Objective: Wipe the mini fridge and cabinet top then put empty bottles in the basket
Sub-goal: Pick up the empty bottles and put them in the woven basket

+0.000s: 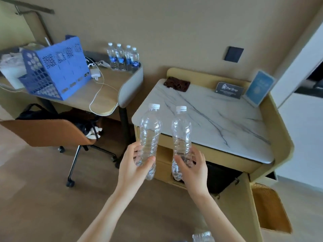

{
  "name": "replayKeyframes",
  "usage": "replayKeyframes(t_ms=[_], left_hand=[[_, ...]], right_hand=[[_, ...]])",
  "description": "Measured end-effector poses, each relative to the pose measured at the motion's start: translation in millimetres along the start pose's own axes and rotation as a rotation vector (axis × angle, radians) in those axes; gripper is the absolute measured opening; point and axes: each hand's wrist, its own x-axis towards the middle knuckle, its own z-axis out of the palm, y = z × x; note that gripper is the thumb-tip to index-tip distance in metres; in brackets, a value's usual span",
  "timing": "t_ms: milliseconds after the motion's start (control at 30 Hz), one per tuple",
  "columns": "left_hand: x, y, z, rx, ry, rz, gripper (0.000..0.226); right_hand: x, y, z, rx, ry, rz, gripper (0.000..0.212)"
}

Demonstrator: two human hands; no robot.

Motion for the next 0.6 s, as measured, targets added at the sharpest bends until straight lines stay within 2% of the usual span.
replayKeyframes(t_ms=[167, 367, 600], left_hand=[[6, 0, -1, 0.003, -0.221, 0.067, 0.055], [-11, 11, 32, -0.028, -0.524, 0.151, 0.059], [-74, 39, 91, -0.116, -0.851, 0.24, 0.054]], right_hand=[[-41, -2, -10, -0.024, 0.254, 0.041, 0.045], [-110, 5, -45, -0.111, 0.562, 0.15, 0.059], [-192, 9, -106, -0.149, 0.894, 0.206, 0.053]])
